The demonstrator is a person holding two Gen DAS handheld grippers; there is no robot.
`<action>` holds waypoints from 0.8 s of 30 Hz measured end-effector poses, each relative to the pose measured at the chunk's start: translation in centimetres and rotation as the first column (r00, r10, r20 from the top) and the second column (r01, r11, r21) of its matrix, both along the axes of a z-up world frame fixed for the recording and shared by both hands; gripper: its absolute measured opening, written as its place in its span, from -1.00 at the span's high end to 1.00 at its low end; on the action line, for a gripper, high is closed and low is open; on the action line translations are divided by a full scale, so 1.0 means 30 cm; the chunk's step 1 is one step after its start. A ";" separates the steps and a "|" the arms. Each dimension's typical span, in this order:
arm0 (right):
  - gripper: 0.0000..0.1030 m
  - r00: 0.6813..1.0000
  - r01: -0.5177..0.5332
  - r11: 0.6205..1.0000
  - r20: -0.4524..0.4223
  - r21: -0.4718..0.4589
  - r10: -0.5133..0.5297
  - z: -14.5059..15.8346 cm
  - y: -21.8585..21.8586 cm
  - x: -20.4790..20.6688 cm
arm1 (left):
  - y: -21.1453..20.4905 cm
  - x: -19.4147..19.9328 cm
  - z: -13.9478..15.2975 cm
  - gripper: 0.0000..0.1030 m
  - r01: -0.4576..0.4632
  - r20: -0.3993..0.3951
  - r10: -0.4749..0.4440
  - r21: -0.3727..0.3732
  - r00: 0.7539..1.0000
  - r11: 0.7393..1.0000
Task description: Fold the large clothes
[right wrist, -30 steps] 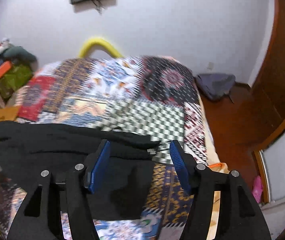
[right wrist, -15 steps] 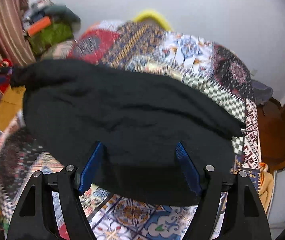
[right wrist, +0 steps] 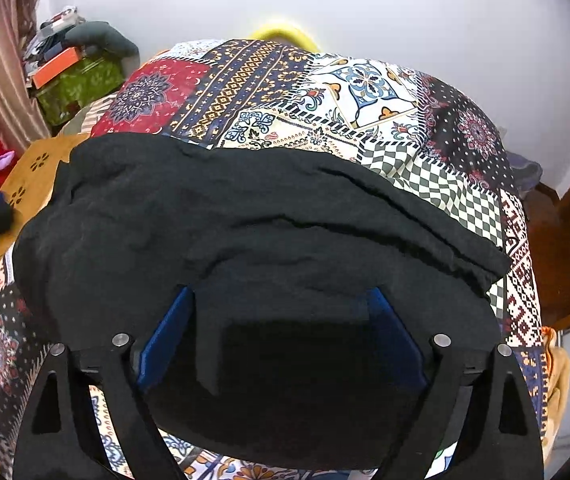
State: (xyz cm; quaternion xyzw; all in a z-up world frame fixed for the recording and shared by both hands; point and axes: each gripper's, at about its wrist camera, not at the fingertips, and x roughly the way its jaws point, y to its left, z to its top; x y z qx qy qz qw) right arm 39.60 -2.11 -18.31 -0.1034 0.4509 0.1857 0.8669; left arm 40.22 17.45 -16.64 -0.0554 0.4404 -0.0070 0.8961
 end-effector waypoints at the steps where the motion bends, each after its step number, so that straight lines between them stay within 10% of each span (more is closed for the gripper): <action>1: -0.74 1.000 -0.005 1.000 0.003 -0.001 0.005 -0.001 -0.004 0.000 | -0.044 0.022 -0.039 -0.48 0.019 -0.010 -0.018 0.014 1.000 1.000; 9: -0.78 0.997 -0.046 0.999 0.055 -0.028 0.048 -0.040 -0.038 -0.025 | -0.135 0.113 -0.233 -0.93 -0.005 -0.026 0.006 0.007 1.000 1.000; 24: -0.77 0.998 0.023 1.000 -0.063 -0.006 -0.024 0.012 -0.093 -0.078 | -0.131 -0.049 -0.159 -0.95 -0.027 0.009 0.026 0.106 1.000 0.994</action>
